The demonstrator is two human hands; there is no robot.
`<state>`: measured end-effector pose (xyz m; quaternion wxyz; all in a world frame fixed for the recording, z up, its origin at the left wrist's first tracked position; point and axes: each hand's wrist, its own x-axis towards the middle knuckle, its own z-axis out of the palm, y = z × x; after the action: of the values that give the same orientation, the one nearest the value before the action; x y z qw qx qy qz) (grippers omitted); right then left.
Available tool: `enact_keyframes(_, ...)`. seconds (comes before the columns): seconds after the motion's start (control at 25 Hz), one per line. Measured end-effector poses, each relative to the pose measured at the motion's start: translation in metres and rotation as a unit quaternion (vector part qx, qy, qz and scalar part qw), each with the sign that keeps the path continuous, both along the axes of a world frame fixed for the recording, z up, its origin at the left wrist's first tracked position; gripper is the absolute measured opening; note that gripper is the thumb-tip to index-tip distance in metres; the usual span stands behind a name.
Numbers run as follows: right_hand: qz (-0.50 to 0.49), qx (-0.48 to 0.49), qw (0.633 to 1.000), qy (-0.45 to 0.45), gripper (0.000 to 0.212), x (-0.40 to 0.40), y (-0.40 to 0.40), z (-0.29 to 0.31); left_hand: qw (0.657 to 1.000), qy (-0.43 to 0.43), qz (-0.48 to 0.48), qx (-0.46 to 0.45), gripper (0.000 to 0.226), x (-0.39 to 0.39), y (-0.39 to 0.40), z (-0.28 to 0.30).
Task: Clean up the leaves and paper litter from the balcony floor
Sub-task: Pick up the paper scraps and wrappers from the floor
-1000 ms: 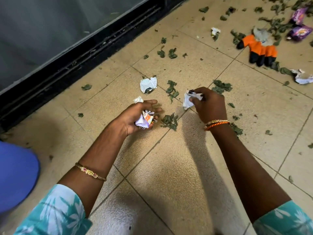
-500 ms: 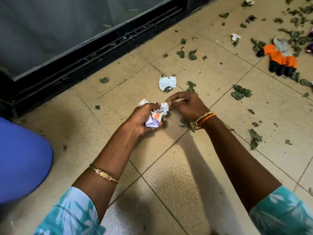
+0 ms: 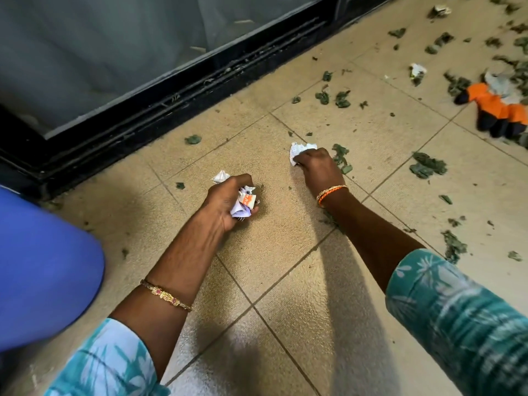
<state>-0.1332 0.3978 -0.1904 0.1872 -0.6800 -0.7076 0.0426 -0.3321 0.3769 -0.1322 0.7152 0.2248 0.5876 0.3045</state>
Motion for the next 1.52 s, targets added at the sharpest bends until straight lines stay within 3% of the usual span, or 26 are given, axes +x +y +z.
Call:
enact_keyframes(0.12,-0.035,0.053,0.989,0.137,0.021,0.006,-0.005,0.011,0.999,-0.030,0.007,0.022,0.027,0.004,0.004,0.004)
enact_keyframes(0.2,-0.109,0.067,0.953,0.276,0.019,0.009,-0.010,0.022,0.999,-0.019,0.000,0.045,0.025,0.010,0.011,0.007)
enact_keyframes(0.36,-0.204,0.047,0.810,0.549,0.015,0.036,-0.011,0.036,0.994,-0.068,-0.075,0.032,0.013,0.061,0.024,0.007)
enact_keyframes(0.52,-0.229,-0.027,0.696,0.680,0.021,0.071,-0.020,0.043,0.973,-0.117,-0.200,-0.002,0.020,0.129,0.029,0.020)
enact_keyframes(0.56,-0.227,-0.034,0.684,0.693,0.018,0.077,-0.026,0.047,0.968,-0.127,-0.217,-0.009,0.023,0.142,0.030,0.025)
enact_keyframes(0.6,-0.231,-0.033,0.699,0.676,0.016,0.084,-0.032,0.054,0.962,-0.137,-0.237,-0.014,0.025,0.155,0.030,0.031)
enact_keyframes(0.72,-0.239,0.004,0.826,0.511,0.026,0.117,-0.052,0.078,0.948,-0.134,-0.289,-0.019,0.024,0.191,0.032,0.056)
enact_keyframes(0.8,-0.214,-0.033,0.873,0.436,0.031,0.137,-0.066,0.106,0.949,-0.106,-0.298,-0.020,0.027,0.213,0.031,0.078)
enact_keyframes(0.96,-0.239,-0.111,0.845,0.466,0.025,0.175,-0.105,0.182,0.932,-0.085,-0.351,-0.016,0.027,0.266,0.014,0.127)
enact_keyframes(1.2,-0.306,-0.042,0.863,0.400,0.027,0.221,-0.168,0.261,0.928,-0.060,-0.368,0.004,0.026,0.360,-0.034,0.175)
enact_keyframes(1.36,-0.419,0.032,0.815,0.400,0.018,0.280,-0.202,0.248,0.931,-0.046,-0.361,-0.023,0.026,0.418,-0.047,0.156)
enact_keyframes(1.52,-0.510,-0.013,0.815,0.275,0.010,0.361,-0.222,0.184,0.923,-0.012,-0.377,-0.080,0.025,0.472,-0.043,0.101)
